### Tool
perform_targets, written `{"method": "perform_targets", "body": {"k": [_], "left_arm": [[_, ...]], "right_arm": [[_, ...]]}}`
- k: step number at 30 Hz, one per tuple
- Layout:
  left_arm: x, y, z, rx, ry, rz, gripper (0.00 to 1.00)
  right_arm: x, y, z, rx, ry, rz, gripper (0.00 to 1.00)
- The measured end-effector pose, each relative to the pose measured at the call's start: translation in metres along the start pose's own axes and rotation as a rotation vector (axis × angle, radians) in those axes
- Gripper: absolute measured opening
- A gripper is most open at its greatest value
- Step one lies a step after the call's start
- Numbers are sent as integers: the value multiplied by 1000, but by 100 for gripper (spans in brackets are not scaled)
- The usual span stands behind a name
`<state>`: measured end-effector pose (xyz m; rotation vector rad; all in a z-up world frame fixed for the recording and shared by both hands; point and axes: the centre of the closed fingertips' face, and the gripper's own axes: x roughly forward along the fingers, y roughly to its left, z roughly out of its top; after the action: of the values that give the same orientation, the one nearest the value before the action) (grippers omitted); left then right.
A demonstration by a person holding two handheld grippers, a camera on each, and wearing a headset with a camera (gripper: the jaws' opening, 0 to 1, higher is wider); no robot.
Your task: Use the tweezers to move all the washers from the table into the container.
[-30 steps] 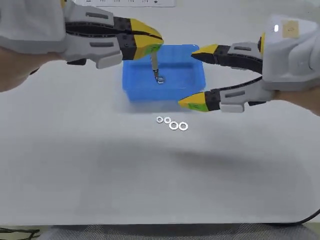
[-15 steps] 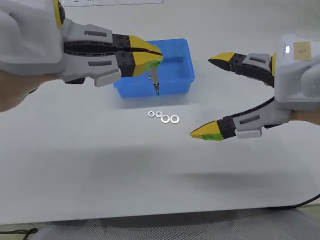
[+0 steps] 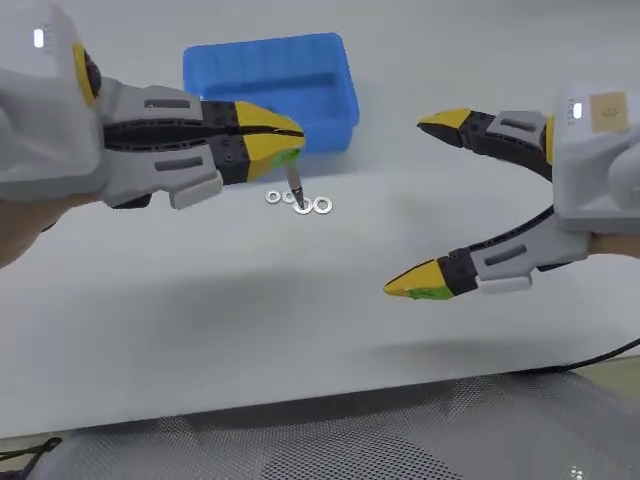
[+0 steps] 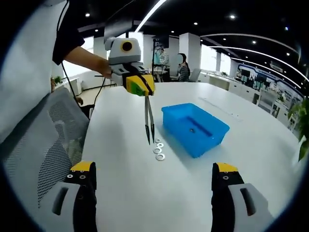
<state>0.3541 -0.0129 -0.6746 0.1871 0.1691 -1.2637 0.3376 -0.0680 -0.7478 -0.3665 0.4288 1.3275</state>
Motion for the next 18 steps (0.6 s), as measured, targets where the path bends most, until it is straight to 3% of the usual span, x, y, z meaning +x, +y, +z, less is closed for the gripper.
{"method": "perform_targets", "body": {"k": [12, 18], "left_arm": [[2, 10, -11, -10, 11, 6, 4], [4, 9, -15, -14, 19, -9, 4]], "right_arm": [[11, -1, 0, 17, -9, 20, 100], [11, -5, 0, 24, -10, 24, 100]]}}
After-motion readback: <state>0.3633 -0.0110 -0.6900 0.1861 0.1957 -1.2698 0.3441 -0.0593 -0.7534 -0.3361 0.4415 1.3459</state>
